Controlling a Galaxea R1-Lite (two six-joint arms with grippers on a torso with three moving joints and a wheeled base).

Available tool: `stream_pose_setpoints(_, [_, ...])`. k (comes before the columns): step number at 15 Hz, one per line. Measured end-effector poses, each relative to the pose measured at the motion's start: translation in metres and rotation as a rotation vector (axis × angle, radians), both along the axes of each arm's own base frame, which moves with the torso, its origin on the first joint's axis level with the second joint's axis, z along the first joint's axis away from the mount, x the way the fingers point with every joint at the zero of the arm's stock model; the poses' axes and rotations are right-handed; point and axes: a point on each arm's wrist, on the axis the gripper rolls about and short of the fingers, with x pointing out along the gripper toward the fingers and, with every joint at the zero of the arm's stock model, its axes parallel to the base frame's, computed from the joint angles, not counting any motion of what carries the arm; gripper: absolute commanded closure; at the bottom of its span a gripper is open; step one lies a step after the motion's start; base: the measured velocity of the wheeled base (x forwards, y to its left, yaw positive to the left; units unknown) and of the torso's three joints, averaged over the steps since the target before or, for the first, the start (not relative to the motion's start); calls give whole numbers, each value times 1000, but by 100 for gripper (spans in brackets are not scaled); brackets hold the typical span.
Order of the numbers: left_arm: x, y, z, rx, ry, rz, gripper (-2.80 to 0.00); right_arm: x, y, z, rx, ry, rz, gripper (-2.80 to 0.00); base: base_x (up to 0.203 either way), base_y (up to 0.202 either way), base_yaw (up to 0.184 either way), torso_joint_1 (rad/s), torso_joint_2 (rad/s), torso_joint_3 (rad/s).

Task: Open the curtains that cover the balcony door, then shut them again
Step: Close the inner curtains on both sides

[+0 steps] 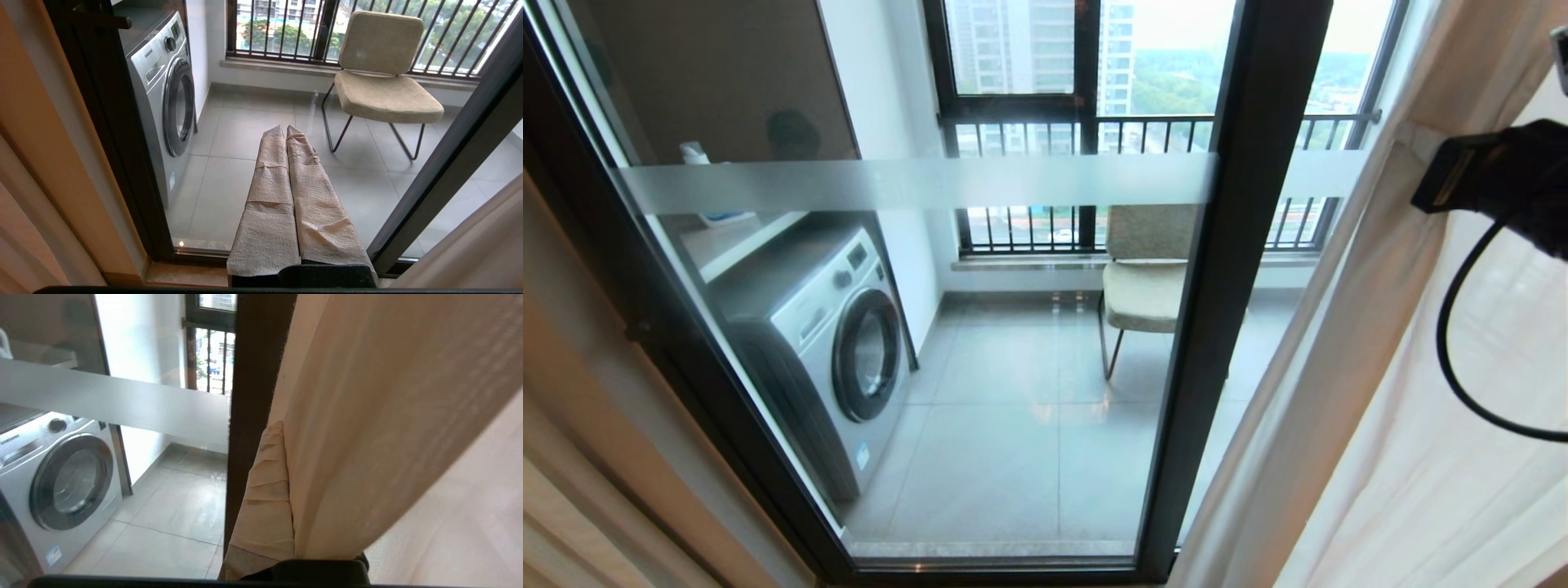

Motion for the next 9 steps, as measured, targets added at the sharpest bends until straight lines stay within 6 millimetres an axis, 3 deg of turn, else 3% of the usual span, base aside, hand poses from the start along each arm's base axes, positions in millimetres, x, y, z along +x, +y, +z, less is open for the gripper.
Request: stream_pose_setpoints(9, [0, 0, 0, 0, 0, 0, 0, 26, 68, 17, -74, -70, 135, 0, 0, 0, 0, 0, 0, 0])
